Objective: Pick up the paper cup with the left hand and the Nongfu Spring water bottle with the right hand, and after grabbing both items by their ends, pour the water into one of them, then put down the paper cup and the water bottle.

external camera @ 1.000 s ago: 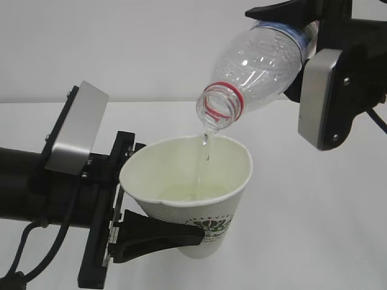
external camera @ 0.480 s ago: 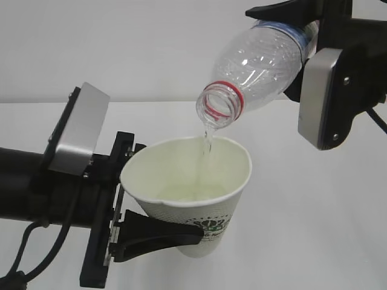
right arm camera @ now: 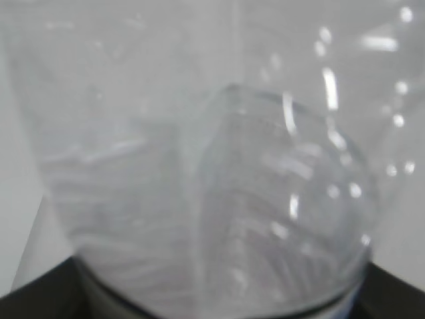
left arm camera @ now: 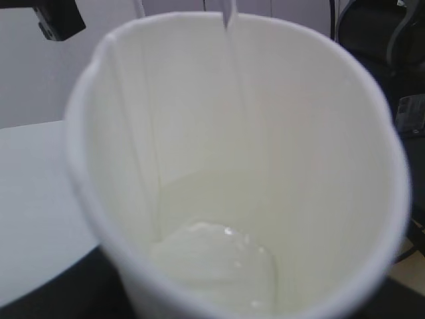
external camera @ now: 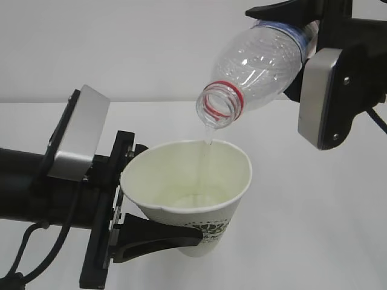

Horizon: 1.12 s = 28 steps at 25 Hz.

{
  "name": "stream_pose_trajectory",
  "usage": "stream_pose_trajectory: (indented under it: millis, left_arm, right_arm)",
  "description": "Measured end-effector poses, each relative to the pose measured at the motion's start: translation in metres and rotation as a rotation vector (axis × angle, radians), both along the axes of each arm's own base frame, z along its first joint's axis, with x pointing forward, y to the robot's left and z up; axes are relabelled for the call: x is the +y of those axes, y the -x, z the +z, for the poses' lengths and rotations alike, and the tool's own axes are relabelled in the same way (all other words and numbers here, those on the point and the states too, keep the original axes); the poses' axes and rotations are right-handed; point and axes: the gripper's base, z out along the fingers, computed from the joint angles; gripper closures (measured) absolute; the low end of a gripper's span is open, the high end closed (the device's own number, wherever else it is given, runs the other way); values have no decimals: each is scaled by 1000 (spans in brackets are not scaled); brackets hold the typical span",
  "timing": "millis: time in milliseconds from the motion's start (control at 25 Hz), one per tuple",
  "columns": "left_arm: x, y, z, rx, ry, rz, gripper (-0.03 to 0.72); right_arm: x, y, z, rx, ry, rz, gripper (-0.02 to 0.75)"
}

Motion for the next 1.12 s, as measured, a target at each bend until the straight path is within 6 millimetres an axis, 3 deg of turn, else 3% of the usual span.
stream_pose_trajectory:
  millis: [1120]
  left_arm:
    - [0,0,0,-2,-2,-3,241]
  right_arm:
    - [0,0,0,-12,10,0,268]
